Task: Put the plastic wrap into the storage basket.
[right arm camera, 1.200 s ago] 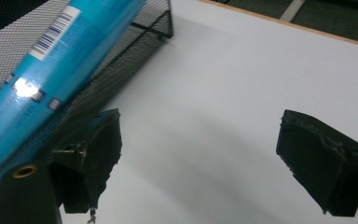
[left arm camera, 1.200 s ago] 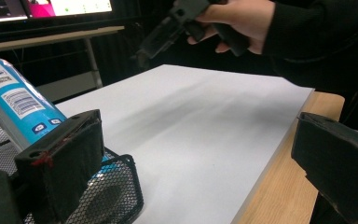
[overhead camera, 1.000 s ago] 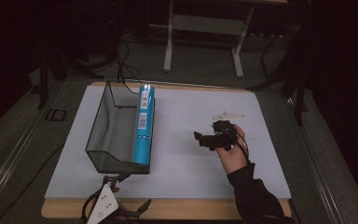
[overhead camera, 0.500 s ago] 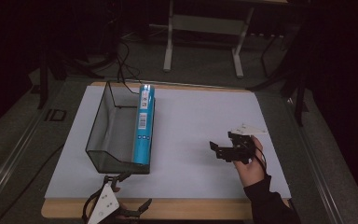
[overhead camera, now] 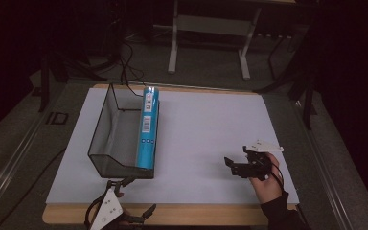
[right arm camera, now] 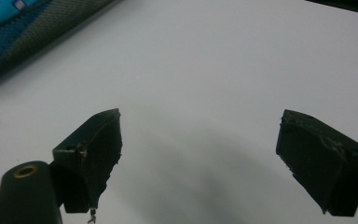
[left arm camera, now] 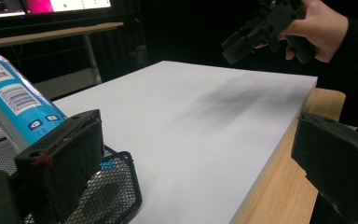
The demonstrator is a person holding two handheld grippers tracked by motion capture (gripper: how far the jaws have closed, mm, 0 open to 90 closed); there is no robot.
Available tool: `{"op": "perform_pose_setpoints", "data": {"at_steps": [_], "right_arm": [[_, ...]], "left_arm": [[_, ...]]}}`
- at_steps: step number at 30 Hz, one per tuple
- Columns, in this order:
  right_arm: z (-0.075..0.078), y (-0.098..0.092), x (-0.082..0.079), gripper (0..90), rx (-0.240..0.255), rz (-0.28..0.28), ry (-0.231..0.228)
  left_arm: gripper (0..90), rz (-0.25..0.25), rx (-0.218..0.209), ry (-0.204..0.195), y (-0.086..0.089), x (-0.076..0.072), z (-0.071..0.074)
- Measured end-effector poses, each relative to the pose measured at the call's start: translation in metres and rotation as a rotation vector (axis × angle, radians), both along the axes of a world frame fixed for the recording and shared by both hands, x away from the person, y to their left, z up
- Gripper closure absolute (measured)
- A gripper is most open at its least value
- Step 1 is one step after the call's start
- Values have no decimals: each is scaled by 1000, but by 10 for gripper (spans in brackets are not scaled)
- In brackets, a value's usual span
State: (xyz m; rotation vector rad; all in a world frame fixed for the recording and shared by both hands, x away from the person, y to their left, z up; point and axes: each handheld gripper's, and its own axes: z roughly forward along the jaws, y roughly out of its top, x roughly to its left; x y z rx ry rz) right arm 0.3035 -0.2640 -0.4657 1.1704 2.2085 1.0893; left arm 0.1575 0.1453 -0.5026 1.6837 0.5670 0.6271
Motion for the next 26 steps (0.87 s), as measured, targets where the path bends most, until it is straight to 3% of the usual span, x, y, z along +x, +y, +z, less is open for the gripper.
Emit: {"op": "perform_pose_setpoints", "data": {"at_steps": [10,18,26], "right_arm": [[-9,-21,-19,141,-8,-22,-14],[-18,-33,-16,141,-10,-55,-4],[-19,-30,-16,141,-31,-42,-12]], "left_arm": [[30,1,1,-2,0,0,0],[30,-2,2,-5,0,0,1],[30,-2,3,-6,0,0,1]]}}
